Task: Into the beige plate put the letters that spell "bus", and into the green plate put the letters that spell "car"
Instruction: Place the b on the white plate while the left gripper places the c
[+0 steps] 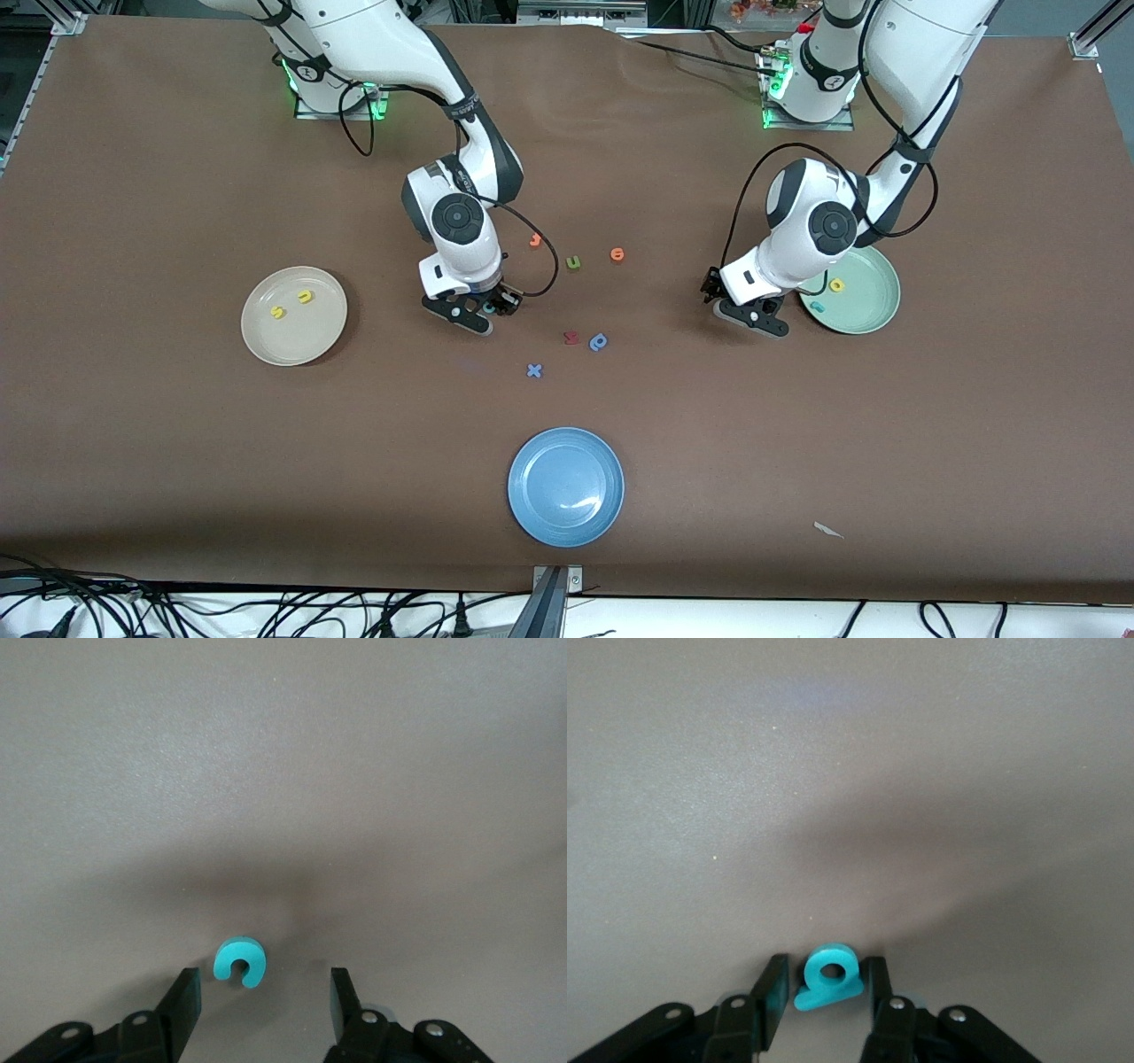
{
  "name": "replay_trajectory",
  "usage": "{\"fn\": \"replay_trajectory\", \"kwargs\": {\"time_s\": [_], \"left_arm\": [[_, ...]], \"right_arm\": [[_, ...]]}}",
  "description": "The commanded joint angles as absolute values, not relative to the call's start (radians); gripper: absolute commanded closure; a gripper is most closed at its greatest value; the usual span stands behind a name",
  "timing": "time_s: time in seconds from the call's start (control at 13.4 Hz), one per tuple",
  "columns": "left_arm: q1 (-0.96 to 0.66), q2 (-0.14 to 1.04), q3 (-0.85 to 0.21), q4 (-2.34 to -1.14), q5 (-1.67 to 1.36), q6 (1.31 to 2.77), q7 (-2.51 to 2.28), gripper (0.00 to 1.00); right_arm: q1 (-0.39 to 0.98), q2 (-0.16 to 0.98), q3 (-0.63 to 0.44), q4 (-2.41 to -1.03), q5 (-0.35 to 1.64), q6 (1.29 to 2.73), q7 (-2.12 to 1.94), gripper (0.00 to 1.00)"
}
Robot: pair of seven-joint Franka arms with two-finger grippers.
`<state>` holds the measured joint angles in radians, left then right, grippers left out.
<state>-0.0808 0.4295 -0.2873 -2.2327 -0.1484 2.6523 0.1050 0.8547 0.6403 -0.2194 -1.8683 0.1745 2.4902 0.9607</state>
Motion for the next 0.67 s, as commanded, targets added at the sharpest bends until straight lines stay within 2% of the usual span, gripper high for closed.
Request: {"fn": "replay_trajectory", "kwargs": {"time_s": [0.0, 0.15, 0.37, 0.6], "left_arm": [[-0.084, 0.446, -0.284, -2.220, -0.121, 2.663, 0.109, 0.33], [-0.084, 0.452, -0.284, -2.220, -0.121, 2.665, 0.109, 0.33], [-0.086, 0.469, -0.284, -2.220, -0.117, 2.691, 0.109, 0.33], [-0.087, 0.471, -0.282, -2.220, -0.109, 2.691, 0.110, 0.37]], "right_arm": [[0.864, 0.652, -0.230, -1.876, 0.186, 2.490, 0.924, 0.75], [0.864, 0.647, -0.235, -1.875, 0.184, 2.474, 0.907, 0.81], [0.862, 0.618, -0.276, -1.855, 0.173, 2.380, 0.842, 0.83], [0.861, 0.574, -0.375, -1.803, 0.178, 2.194, 0.682, 0.83]]}}
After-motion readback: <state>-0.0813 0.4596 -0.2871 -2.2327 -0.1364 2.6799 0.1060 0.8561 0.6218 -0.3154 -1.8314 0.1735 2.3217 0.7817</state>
